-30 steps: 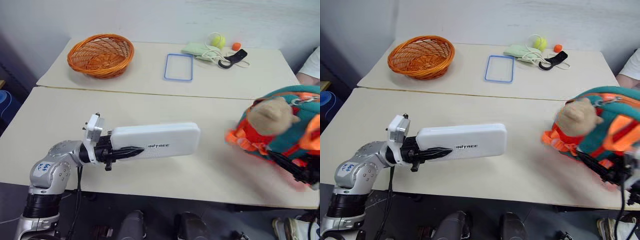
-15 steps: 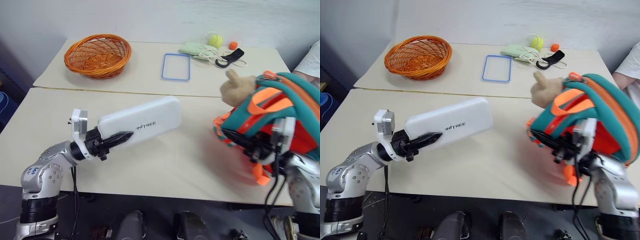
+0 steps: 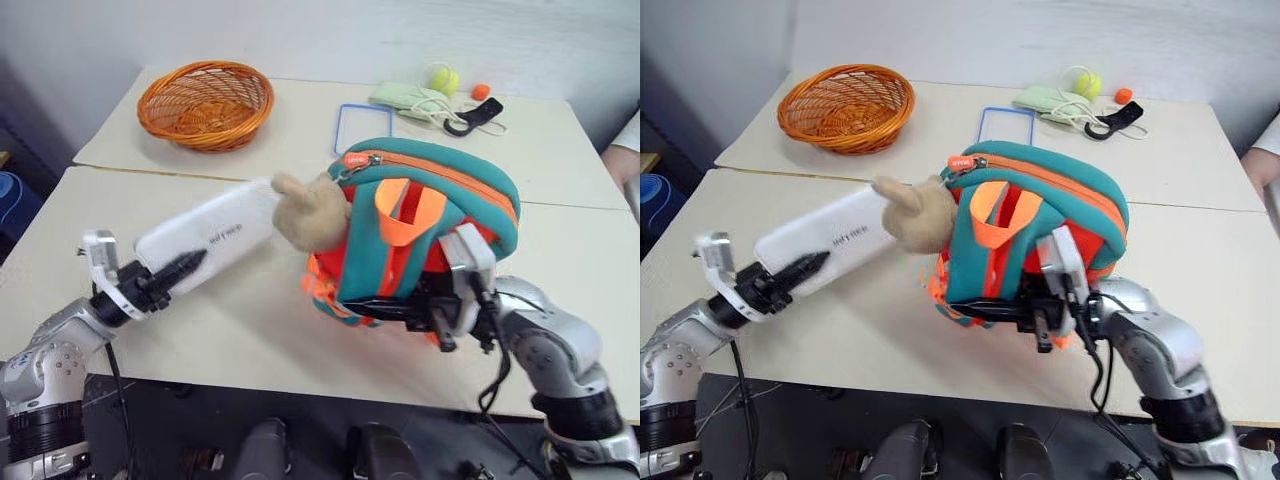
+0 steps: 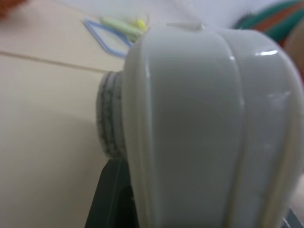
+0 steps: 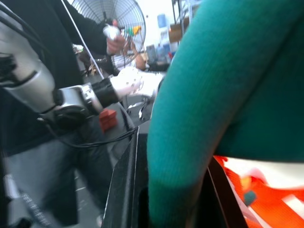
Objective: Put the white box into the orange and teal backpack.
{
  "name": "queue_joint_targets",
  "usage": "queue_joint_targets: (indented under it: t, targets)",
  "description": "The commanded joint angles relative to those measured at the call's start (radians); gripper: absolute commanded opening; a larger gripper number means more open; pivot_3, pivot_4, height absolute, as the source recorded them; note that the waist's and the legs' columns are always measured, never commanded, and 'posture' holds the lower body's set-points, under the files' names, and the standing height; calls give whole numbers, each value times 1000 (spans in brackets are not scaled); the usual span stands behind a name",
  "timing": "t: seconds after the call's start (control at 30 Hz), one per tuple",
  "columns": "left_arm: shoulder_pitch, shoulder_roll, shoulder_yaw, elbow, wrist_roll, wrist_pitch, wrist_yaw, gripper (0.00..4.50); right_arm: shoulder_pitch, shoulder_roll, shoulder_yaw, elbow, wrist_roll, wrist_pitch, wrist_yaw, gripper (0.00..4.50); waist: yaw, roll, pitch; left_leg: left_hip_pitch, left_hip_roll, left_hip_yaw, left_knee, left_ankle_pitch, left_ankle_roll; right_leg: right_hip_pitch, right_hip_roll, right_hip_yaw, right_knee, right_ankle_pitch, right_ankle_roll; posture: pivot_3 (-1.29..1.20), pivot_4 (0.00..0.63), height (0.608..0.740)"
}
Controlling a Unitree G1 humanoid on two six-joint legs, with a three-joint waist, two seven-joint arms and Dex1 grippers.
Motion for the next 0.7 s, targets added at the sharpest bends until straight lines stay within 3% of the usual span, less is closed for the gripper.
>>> queue_joint_targets:
  t: [0.03,0.17,0.23,0.53,0.7]
  targets:
    - [-14,35,131,-123,-166,35,38,1292,24,-62,-117,12,31,15,-1,7,-2,-1,0,0,0,-1,1,-1,0,1,0,-1,0,0,0,0,150,740]
    - [55,139,122,-249,-241,133,-27,1292,15,-100,-149,72,-22,-14,16,7,-9,-1,0,1,0,0,1,-1,0,2,0,-1,0,0,1,0,150,740]
    - [24,162,73,-301,-212,112,-19,1292,-7,-132,-158,116,-36,-13,48,7,-9,0,1,1,0,0,1,0,-1,2,0,-1,0,0,1,0,150,740]
    - [-203,103,-265,-288,9,-39,-105,1292,-32,-209,-128,202,-84,-3,157,7,2,2,2,0,-1,0,1,1,0,3,2,-3,0,1,1,0,150,740]
    - [-290,52,-350,-192,104,-120,-151,1292,1,-194,-144,175,-88,-3,138,7,1,2,2,0,0,1,2,2,-1,2,3,-3,0,1,1,0,150,740]
